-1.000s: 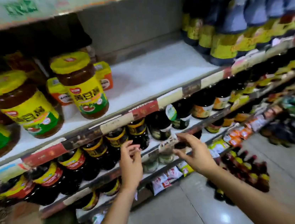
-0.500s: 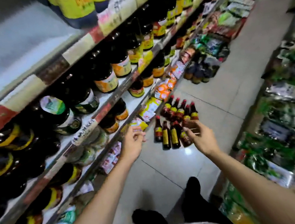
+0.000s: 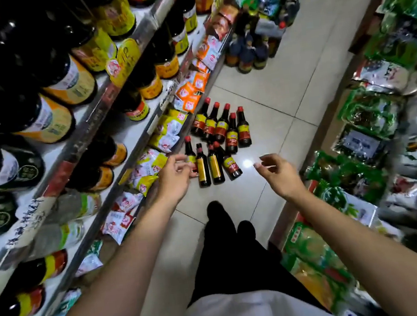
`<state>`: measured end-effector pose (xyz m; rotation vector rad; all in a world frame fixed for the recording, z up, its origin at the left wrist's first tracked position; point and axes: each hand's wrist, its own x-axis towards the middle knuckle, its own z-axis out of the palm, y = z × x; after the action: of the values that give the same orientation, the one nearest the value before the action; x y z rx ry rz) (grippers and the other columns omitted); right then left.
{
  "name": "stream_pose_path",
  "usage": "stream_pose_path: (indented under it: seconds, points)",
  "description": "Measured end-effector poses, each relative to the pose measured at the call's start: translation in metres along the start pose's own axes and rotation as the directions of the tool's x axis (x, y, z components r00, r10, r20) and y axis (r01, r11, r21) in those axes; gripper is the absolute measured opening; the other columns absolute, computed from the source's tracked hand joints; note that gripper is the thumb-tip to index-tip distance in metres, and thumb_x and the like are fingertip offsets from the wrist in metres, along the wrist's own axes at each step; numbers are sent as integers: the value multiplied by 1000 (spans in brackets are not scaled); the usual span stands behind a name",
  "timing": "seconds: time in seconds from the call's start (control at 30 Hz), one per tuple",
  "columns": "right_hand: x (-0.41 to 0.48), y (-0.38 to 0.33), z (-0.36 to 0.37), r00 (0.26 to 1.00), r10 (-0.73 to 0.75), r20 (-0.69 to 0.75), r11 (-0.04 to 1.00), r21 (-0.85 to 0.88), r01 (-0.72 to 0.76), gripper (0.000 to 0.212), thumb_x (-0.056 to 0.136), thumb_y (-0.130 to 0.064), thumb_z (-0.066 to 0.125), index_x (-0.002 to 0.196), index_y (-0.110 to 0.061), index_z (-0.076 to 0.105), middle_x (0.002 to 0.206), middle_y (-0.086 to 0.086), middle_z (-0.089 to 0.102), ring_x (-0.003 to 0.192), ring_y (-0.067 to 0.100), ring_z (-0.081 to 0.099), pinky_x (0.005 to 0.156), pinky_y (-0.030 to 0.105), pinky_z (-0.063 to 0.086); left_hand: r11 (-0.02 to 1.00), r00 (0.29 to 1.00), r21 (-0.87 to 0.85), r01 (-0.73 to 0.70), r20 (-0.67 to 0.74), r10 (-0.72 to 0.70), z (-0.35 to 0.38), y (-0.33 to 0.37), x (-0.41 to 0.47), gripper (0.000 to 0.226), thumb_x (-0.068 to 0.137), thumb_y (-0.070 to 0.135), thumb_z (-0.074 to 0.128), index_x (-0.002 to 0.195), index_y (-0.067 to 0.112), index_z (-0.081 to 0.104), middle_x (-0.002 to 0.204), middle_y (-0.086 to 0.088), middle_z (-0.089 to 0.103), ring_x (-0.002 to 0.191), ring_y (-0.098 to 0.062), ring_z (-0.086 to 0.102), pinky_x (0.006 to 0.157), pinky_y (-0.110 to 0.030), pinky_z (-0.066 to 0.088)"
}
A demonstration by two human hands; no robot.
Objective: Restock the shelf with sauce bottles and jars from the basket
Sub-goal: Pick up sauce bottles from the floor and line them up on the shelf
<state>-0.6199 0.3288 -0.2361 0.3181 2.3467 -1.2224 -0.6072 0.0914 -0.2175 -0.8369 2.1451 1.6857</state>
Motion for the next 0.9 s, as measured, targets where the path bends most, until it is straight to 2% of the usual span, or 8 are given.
stream_pose_path:
  seconds: [0.13,0.23,0.3,0.5,0.6,0.73,0.83,0.9]
  points:
    - [52,21,16,993,113,35,993,-25,-112,41,88,-38,56,117,-10,57,112,13,64,98,23,61,87,35,49,992,994,70,100,33,-103,19,-28,64,25,92,0,42,81,22,45,81,-8,57,53,-5,59,49,-19,37]
    - [99,45,35,976,201,80,980,-31,-199,42,89,-40,54,118,-11,56,115,12,63,99,22,59,84,30,45,972,985,166,164,20,-170,35,-62,119,9,89,7,50,91,16,49,98,-20,62,80,-30,63,72,-39,49]
    - [130,64,50,964,241,112,970,-74,-234,42,89,-42,52,118,-11,56,116,11,63,103,23,58,86,30,44,949,978,246,196,17,-207,47,-90,157,11,87,11,54,98,10,53,106,-22,63,93,-35,63,84,-48,49]
    - [227,146,122,940,311,142,947,-127,-294,34,87,-39,57,108,-13,59,112,6,65,103,22,60,85,30,46,897,962,355,263,-23,-273,91,-190,265,10,88,17,53,82,22,46,103,-14,65,93,-31,62,74,-35,45]
    - [266,194,169,926,332,183,941,-132,-311,28,86,-38,59,105,-16,60,105,3,66,97,18,62,77,24,42,877,958,388,283,-73,-276,111,-251,310,6,88,21,54,90,20,48,105,-11,64,91,-26,59,67,-27,36]
    - [324,249,240,904,323,279,945,-149,-291,26,86,-29,61,107,-15,59,100,2,65,95,19,62,78,25,45,872,961,403,277,-116,-252,125,-334,373,29,88,17,55,115,9,51,118,-13,56,105,-27,55,79,-25,37]
    - [361,273,291,918,254,306,967,-114,-229,11,84,-22,64,93,-18,59,81,-9,62,85,16,61,66,7,41,869,958,410,278,-185,-220,123,-383,415,41,88,20,56,125,9,45,125,-16,52,113,-29,51,91,-31,40]
    - [384,281,324,915,207,346,978,-95,-186,14,85,-23,63,97,-17,59,82,-7,62,85,16,61,62,8,41,864,944,399,307,-239,-225,121,-408,442,49,88,23,57,131,8,39,131,-17,48,118,-30,48,95,-33,38]
